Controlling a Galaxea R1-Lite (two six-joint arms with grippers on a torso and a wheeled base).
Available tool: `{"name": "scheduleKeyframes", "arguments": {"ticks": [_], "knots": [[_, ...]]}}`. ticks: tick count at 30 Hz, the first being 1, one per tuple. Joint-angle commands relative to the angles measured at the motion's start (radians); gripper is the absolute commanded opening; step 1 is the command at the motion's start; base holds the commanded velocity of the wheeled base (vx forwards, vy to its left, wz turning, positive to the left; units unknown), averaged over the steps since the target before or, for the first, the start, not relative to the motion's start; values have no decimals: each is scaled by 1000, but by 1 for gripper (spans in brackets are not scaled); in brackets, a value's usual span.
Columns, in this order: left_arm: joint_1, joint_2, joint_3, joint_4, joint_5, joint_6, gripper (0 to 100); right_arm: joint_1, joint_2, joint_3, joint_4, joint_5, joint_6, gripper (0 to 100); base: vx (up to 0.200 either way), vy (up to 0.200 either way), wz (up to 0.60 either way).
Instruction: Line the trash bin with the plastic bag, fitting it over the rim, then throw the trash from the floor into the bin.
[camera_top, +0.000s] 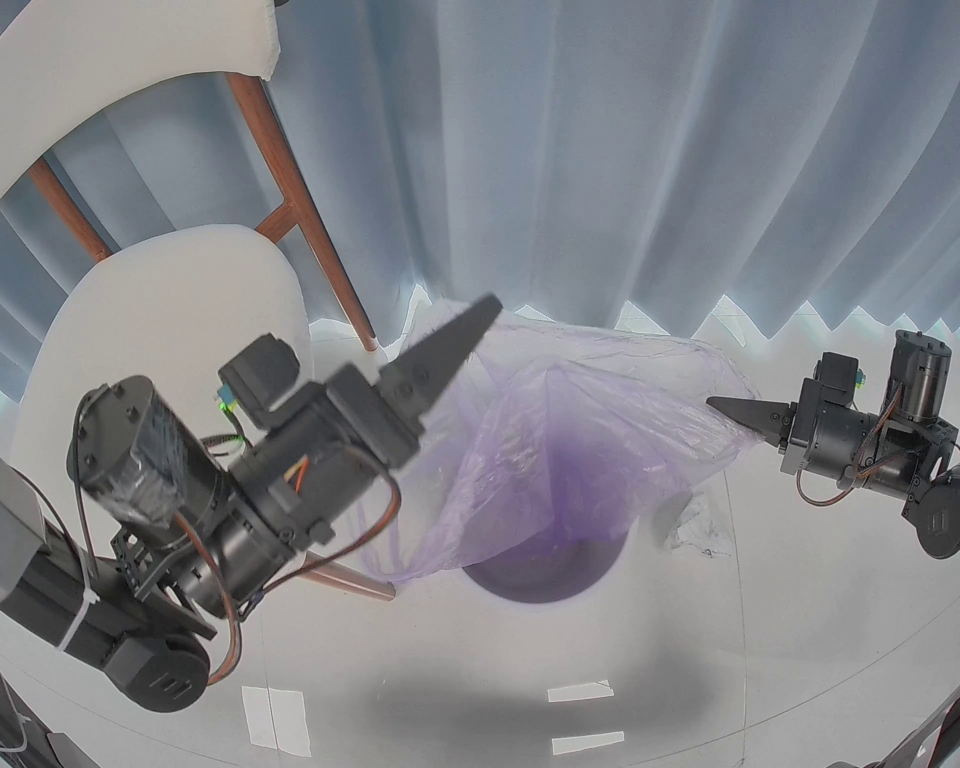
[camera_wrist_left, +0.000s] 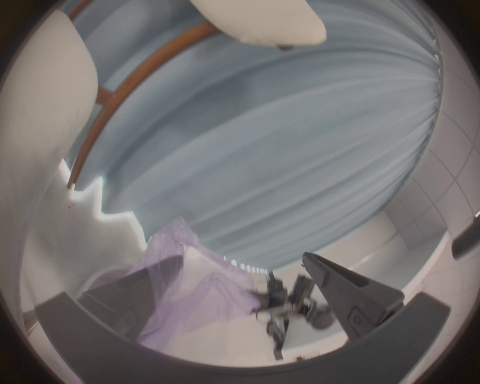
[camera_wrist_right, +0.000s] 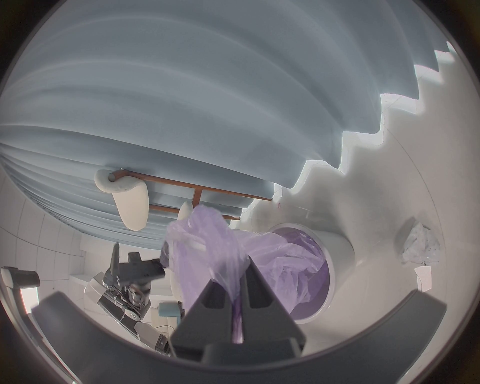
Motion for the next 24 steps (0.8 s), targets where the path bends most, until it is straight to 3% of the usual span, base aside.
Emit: {"name": "scheduleKeyframes", "arguments": {"ticks": [1, 8, 15, 24], "knots": [[-10, 4, 127, 2, -88, 49, 100, -1, -32, 12, -1, 1, -21, 0, 0, 0, 0], [0, 39, 86, 2, -72, 121, 100, -1, -68, 24, -1, -1, -62, 0, 0, 0, 0], [-7, 59, 78, 42, 142, 185, 100, -13, -108, 26, 8, -1, -62, 0, 0, 0, 0], [4, 64, 52, 46, 156, 192, 100, -33, -130, 26, 10, -1, -62, 0, 0, 0, 0]]}}
